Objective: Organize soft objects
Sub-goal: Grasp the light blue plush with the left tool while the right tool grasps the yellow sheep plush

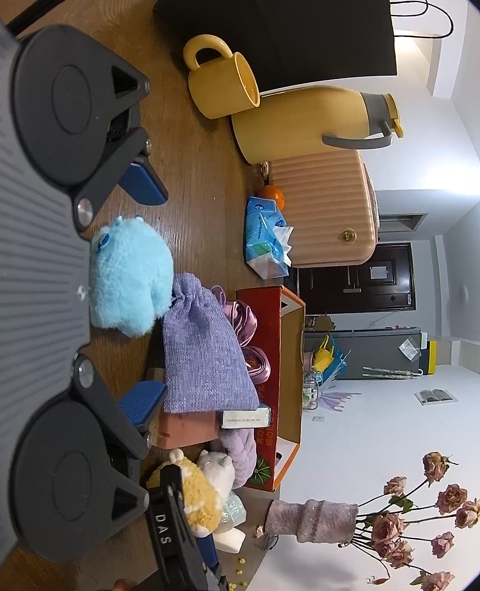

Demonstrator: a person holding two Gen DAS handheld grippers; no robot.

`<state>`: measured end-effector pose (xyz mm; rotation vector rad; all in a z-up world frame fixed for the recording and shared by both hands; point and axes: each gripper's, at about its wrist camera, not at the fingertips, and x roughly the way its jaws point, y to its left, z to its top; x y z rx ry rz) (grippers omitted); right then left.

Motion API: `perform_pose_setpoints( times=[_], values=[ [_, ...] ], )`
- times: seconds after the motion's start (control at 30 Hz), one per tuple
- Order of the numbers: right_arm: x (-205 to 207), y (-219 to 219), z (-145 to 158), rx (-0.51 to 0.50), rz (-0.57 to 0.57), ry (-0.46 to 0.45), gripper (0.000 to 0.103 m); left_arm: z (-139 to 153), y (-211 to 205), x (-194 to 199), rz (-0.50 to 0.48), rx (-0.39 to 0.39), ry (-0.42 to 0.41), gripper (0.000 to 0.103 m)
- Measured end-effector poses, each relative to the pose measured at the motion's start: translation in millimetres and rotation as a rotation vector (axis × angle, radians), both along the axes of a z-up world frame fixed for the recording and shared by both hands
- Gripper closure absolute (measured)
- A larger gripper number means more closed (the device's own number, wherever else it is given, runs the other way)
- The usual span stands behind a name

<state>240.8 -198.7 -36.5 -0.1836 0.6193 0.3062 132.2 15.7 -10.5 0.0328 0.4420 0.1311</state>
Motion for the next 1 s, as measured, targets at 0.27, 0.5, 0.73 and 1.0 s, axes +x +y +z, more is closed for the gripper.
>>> perform_pose_setpoints(
  times=[0.27,0.5,0.73,1.0],
  values=[
    [21.1,-3.6,-4.0,0.076,-0.006,0.047,0.002,-1.5,-2.0,3.2,0.006,0.002,0.018,0.000],
    [17.9,-10.1,-3.5,0.127,0.002,0.040,0.010,-3.4,-1.1,6.5,0.015,-0.004,0.041,0.000],
    [2.5,-12.5,5.2,0.140,0.002,-0.039,0.012,-4.8,0.5,13.5,0.014,0.021,0.069,0.000],
    [-25.2,-17.2,20.8,0.141,-0.009,-0.195,0.012,-1.8,3.5,31.1,-0.001,0.041,0.110,0.000]
  ],
)
